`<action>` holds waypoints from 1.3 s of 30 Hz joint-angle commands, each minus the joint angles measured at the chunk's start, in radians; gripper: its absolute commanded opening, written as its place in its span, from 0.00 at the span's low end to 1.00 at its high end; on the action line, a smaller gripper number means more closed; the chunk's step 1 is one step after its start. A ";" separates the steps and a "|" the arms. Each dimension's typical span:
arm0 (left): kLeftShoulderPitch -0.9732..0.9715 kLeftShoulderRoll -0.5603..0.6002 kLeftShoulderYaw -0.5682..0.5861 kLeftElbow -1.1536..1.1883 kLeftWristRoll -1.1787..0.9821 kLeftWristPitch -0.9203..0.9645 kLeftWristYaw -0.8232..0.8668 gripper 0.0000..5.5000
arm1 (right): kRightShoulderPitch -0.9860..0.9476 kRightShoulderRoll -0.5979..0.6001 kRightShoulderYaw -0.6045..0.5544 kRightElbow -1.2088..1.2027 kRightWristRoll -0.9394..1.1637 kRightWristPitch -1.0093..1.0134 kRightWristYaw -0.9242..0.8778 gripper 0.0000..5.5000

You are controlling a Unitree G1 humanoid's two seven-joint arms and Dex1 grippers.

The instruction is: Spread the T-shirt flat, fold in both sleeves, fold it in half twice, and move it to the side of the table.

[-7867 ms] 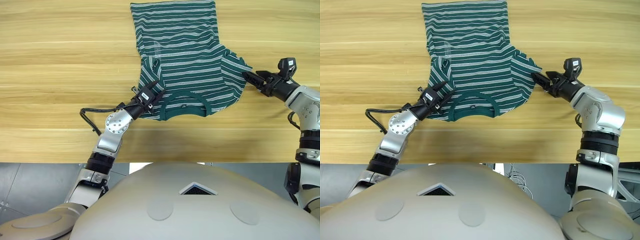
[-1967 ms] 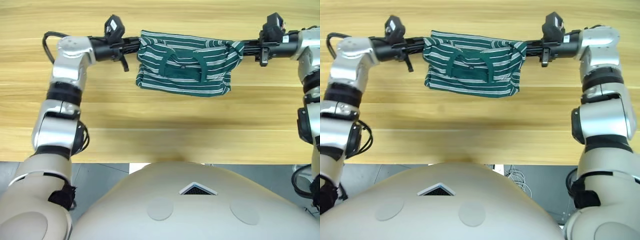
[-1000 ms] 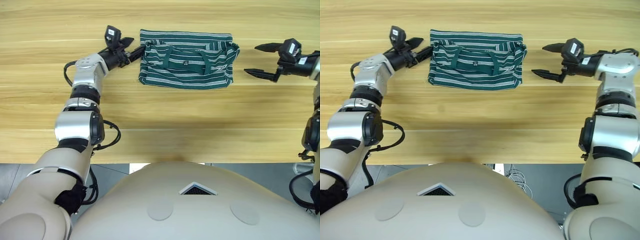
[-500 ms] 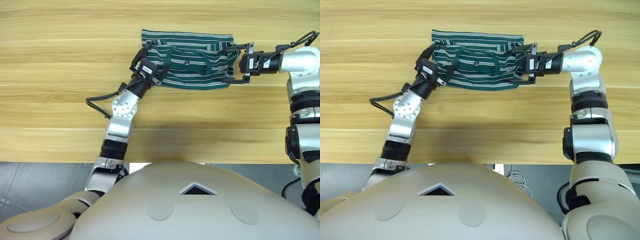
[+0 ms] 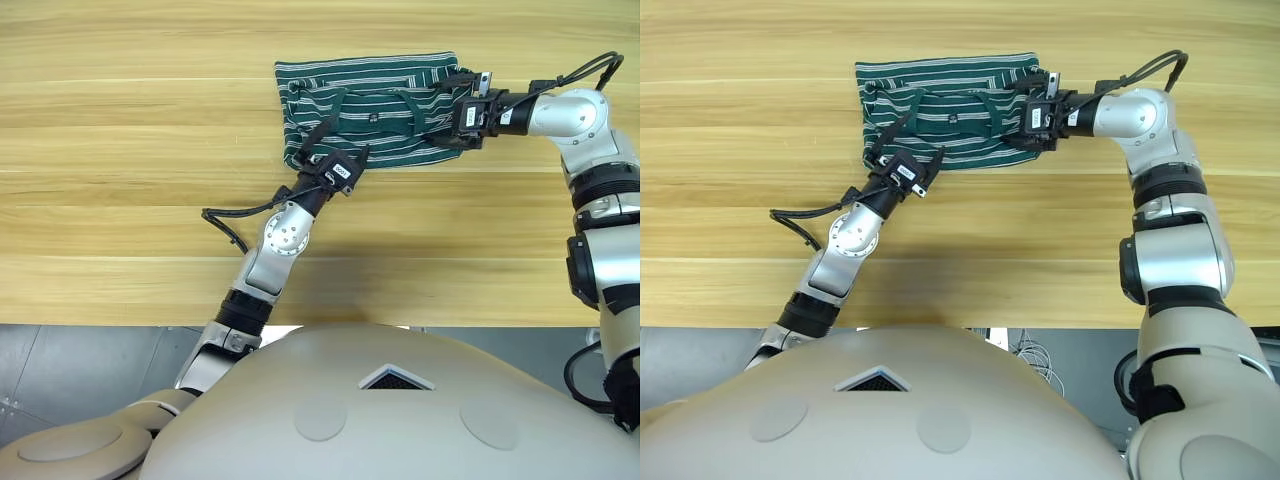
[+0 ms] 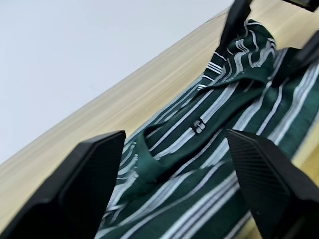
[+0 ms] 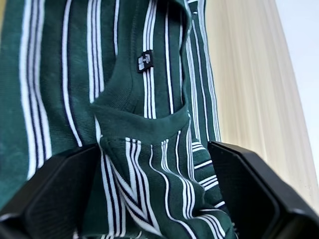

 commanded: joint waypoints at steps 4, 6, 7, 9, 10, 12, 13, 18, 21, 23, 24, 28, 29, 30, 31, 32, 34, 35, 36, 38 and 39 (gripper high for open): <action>-0.032 0.020 -0.018 0.096 0.034 0.044 0.028 0.66 | -0.024 -0.012 0.004 0.001 0.024 0.007 0.015 0.74; -0.032 0.022 -0.015 0.101 0.028 0.048 0.034 0.66 | -0.026 -0.012 0.001 0.000 0.042 0.008 0.040 0.74; -0.032 0.022 -0.013 0.103 0.024 0.048 0.038 0.66 | -0.027 -0.013 0.003 -0.001 0.044 0.010 0.045 0.74; -0.037 0.021 -0.013 0.107 0.019 0.045 0.040 0.66 | -0.025 -0.014 -0.001 -0.003 0.055 0.012 0.054 0.74; -0.038 0.019 -0.014 0.109 0.017 0.047 0.039 0.66 | -0.026 -0.015 -0.002 -0.003 0.058 0.015 0.055 0.74; -0.036 0.016 -0.018 0.111 0.012 0.048 0.035 0.66 | -0.035 -0.018 -0.001 0.003 0.049 0.025 0.039 0.74; -0.028 0.013 -0.022 0.107 0.005 0.049 0.029 0.66 | -0.043 -0.017 0.001 0.010 0.040 0.036 0.023 0.74; 0.021 0.004 -0.059 0.102 0.006 0.066 0.023 0.66 | -0.084 0.000 0.020 0.048 -0.020 0.081 -0.090 0.74; 0.032 0.005 -0.071 0.115 0.001 0.073 0.017 0.66 | -0.116 0.011 0.035 0.078 -0.062 0.113 -0.176 0.74; 0.031 0.003 -0.071 0.126 -0.004 0.078 0.016 0.66 | -0.142 0.022 0.039 0.097 -0.080 0.133 -0.225 0.74; 0.030 0.002 -0.071 0.130 -0.006 0.079 0.017 0.66 | -0.152 0.027 0.041 0.105 -0.088 0.137 -0.244 0.74; 0.024 -0.005 -0.078 0.156 -0.017 0.089 0.016 0.66 | -0.190 0.078 0.041 0.132 -0.099 0.148 -0.335 0.74; 0.021 -0.007 -0.078 0.163 -0.019 0.088 0.017 0.66 | -0.206 0.096 0.037 0.142 -0.101 0.161 -0.371 0.74; 0.017 -0.008 -0.077 0.170 -0.022 0.086 0.018 0.66 | -0.229 0.117 0.026 0.157 -0.098 0.190 -0.419 0.74; 0.015 -0.009 -0.077 0.174 -0.024 0.084 0.018 0.66 | -0.249 0.134 0.017 0.174 -0.094 0.219 -0.458 0.74; 0.015 -0.009 -0.078 0.175 -0.025 0.081 0.018 0.66 | -0.273 0.152 0.010 0.196 -0.094 0.261 -0.503 0.74; 0.017 -0.008 -0.081 0.171 -0.028 0.077 0.019 0.66 | -0.309 0.183 0.002 0.236 -0.095 0.331 -0.558 0.74; 0.018 -0.009 -0.081 0.168 -0.030 0.076 0.020 0.66 | -0.329 0.199 -0.004 0.257 -0.092 0.371 -0.585 0.74; 0.017 -0.010 -0.082 0.168 -0.032 0.076 0.021 0.66 | -0.350 0.208 -0.010 0.276 -0.091 0.411 -0.619 0.74; 0.010 -0.013 -0.086 0.176 -0.033 0.075 0.021 0.66 | -0.379 0.202 -0.028 0.300 -0.086 0.466 -0.676 0.74; 0.008 -0.016 -0.088 0.179 -0.034 0.075 0.022 0.66 | -0.387 0.192 -0.038 0.306 -0.085 0.482 -0.705 0.74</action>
